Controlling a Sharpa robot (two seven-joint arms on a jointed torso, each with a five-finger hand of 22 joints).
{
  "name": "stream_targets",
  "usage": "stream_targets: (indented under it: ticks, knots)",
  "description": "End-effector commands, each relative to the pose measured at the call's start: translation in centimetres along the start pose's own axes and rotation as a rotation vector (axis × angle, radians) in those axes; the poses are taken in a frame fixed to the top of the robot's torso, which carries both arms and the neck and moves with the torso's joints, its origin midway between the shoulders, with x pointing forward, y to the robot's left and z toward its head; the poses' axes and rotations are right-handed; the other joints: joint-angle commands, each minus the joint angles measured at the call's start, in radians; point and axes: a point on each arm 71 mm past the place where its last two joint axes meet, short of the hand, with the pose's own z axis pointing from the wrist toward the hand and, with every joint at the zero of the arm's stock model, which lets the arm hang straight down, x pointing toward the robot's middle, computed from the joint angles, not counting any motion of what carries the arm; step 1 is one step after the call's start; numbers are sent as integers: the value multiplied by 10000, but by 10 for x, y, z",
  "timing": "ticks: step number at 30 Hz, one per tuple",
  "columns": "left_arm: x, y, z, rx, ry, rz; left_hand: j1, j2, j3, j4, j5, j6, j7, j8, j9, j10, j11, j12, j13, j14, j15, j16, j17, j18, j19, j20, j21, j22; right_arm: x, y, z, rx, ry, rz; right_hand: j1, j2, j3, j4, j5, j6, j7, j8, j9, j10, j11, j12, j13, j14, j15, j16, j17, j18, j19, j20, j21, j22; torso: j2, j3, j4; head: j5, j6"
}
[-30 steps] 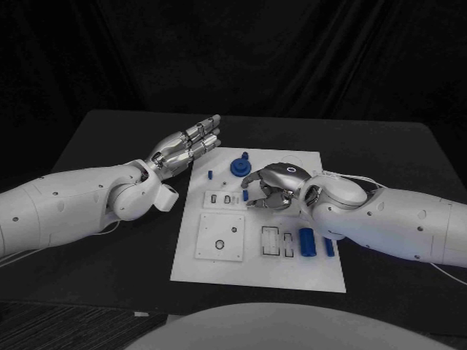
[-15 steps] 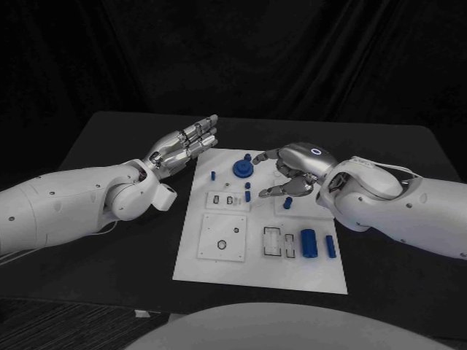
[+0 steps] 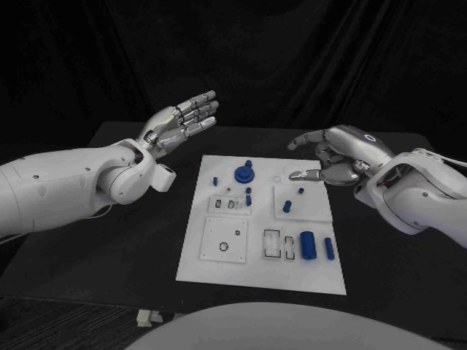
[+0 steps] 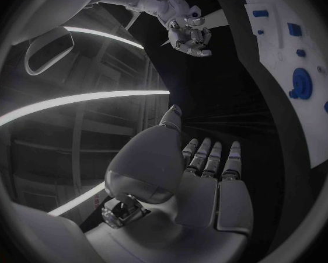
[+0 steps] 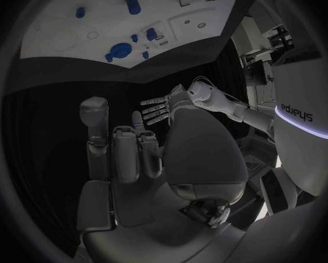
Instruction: Assemble the parts on the task board
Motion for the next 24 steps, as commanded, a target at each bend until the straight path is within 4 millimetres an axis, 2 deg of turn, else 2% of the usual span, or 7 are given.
stream_targets:
  ticks: [1,4,8,10,13,17,24]
  knots:
    - [-2,-16,7,366,-329,1721,158,-139,71,177,-150,390,192,66,43,2342,471,703,1674,3042,215,871,1275,121,2642,165,1621,693,-7,-7,-10,518,-224,867,53,210,51,-9,-38,208,13,194,61,806,75,50,2392,392,81,61,1027,26,52,31,16,1016,-242,102,-133,71,-2]
    - [-2,-26,14,277,-235,2333,276,-266,62,253,-333,1249,728,278,163,5150,934,2805,2845,6023,572,3018,2378,67,4975,431,3029,1289,-10,-14,-18,857,-201,918,82,408,62,-17,-27,330,35,359,99,822,90,69,2408,402,91,70,1040,29,67,41,-2,1016,-317,149,-182,100,-2]
    - [2,-39,24,-73,383,3740,265,-391,-57,762,-914,2798,1143,611,285,6673,-44,5424,4086,7588,-337,6372,3932,129,7121,-333,4678,2121,-12,-25,-27,1354,-36,926,106,593,73,-24,-9,389,61,473,119,840,108,93,2428,423,104,99,1077,21,108,53,45,1029,-440,255,-313,197,-2]
    - [6,-44,30,-540,848,4639,-436,-591,-423,1191,-1894,5656,1217,1453,626,9812,-661,10933,9215,10224,-963,11391,8691,28,8449,-1035,6443,3264,-12,-29,-30,1594,92,923,99,748,65,-25,11,422,76,561,127,871,120,131,2461,450,112,134,1123,7,165,62,131,1051,-488,312,-399,301,-2]
    - [11,-47,40,-1473,1311,5484,-1334,-671,-732,1364,-2264,6579,1327,1829,938,12188,-396,14362,13380,12925,-832,14728,13825,-329,8497,-1179,9164,6048,-12,-34,-33,1851,253,911,95,872,63,-27,46,455,87,628,133,878,128,140,2468,460,118,144,1134,6,187,68,141,1055,-547,375,-488,388,-2]
    - [15,-47,51,-2996,1824,6563,-2293,-685,-1100,1413,-2408,7732,964,3122,2107,13157,-657,15035,14389,14060,-1024,15179,15092,-841,10328,-1309,12854,11014,-11,-39,-35,2089,394,890,82,936,54,-25,68,466,91,663,135,886,132,149,2476,473,120,160,1157,2,207,71,168,1061,-584,448,-615,449,-2]
    - [24,-38,58,-5394,2788,8155,-2834,-523,-1124,1391,-2348,8001,493,4742,4145,13157,-1094,15035,14389,14060,-1426,15179,15092,-950,11346,-1465,13668,12427,-13,-43,-36,2250,235,845,146,1234,3,-46,566,593,125,889,134,914,154,184,2506,517,133,214,1224,-9,294,83,242,1083,-576,552,-861,657,-2]
